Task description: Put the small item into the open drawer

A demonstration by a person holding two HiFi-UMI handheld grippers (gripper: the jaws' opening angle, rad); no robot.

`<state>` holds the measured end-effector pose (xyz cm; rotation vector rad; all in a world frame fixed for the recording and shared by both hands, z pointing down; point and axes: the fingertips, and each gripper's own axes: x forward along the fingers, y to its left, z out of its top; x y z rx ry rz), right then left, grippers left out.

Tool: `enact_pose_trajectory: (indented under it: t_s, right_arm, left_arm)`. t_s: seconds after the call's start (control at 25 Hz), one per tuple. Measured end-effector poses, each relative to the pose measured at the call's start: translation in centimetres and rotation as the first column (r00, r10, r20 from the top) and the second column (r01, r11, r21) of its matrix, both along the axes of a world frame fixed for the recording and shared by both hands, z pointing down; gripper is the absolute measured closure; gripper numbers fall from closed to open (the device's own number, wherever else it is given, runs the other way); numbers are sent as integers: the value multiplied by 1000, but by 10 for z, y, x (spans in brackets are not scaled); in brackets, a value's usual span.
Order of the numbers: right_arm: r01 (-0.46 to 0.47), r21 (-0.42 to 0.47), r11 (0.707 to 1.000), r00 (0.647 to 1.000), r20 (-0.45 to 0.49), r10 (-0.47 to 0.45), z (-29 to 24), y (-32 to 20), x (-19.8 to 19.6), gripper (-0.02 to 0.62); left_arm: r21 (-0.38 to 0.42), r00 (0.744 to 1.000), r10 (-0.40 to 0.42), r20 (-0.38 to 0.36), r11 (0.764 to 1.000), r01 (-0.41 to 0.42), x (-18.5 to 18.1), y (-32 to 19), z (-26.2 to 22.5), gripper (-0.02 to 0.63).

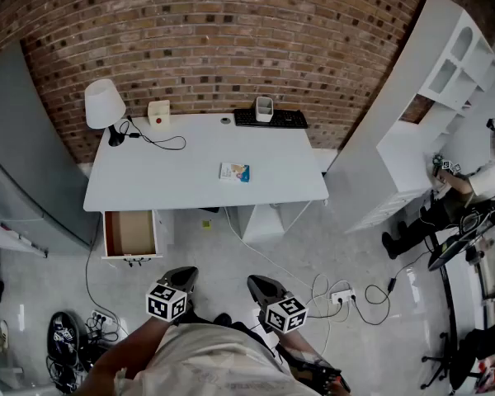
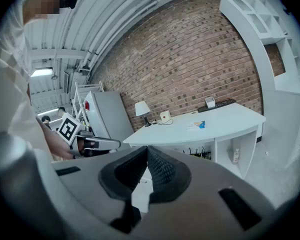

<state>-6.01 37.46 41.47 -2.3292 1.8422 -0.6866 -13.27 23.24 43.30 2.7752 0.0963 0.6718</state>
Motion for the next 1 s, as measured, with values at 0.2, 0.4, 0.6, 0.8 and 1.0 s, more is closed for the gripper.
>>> enact_pose_trajectory:
  t_s: [0.2, 0.4, 0.6, 0.8, 1.0]
  right_arm:
    - [-20, -4, 1000, 1000, 8, 20, 2, 15, 0, 589]
    - [-18, -6, 1000, 1000, 11, 18, 2, 20, 0, 589]
    - [-35, 4, 999, 999, 21, 35, 2, 25, 9, 589]
    - [-72, 17, 997, 997, 44, 71, 5, 29, 19, 589]
    - [-99, 1, 995, 993, 59, 98, 16, 33, 27, 589]
  left_arm:
    - [16, 999, 40, 8, 999, -40, 3, 15, 0, 598]
    - [19, 998, 59, 27, 998, -60, 4, 25, 2, 598]
    - [28, 997, 73, 36, 997, -74, 10, 33, 0, 598]
    - [44, 994, 92, 51, 995, -94, 17, 34, -1, 598]
    - [48, 993, 100, 65, 993, -103, 26, 33, 2, 598]
